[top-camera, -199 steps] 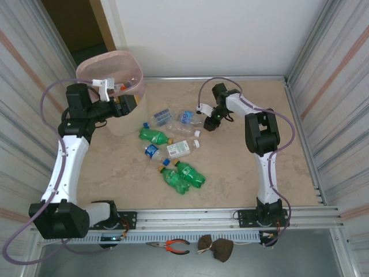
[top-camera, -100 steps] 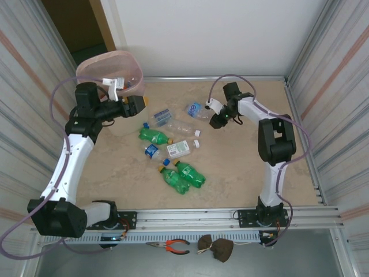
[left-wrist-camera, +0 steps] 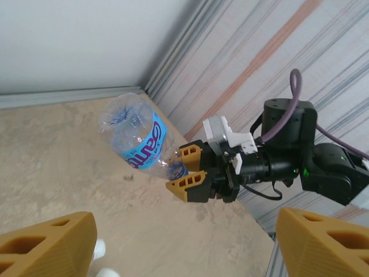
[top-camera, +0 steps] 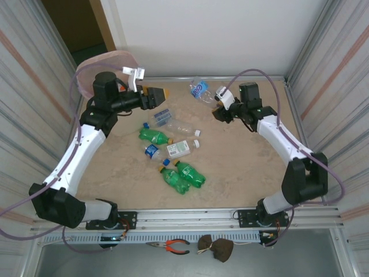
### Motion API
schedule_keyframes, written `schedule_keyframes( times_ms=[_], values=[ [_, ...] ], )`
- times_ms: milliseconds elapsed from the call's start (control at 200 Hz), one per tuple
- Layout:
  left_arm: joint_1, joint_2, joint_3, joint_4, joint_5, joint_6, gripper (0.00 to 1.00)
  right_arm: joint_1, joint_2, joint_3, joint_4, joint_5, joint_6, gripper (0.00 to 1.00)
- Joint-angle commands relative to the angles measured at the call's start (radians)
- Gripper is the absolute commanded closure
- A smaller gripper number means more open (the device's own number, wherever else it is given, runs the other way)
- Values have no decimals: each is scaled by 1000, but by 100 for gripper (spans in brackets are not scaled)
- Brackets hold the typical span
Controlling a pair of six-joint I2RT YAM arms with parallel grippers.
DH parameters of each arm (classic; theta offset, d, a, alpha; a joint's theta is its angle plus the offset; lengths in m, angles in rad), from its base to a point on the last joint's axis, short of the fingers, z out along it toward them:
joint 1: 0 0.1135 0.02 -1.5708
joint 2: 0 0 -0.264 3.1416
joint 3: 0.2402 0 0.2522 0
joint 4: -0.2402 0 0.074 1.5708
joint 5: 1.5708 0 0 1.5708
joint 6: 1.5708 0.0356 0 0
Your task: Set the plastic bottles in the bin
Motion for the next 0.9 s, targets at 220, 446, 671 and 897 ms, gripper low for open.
schedule_keyframes(
  times_ms=[220,446,671,897],
  values=[
    [-129,32,77,200,-107,-43,14,106,-205,-45,199,79,228,76],
    [-193,37,96,258,-181,-29,12,208,-265,-44,277,131,303,77],
    [-234,52,105,314,-216,-23,12,293,-289,-31,287,164,302,77],
    [-267,64,108,364,-265,-32,17,337,-315,-37,281,193,290,77]
  ],
)
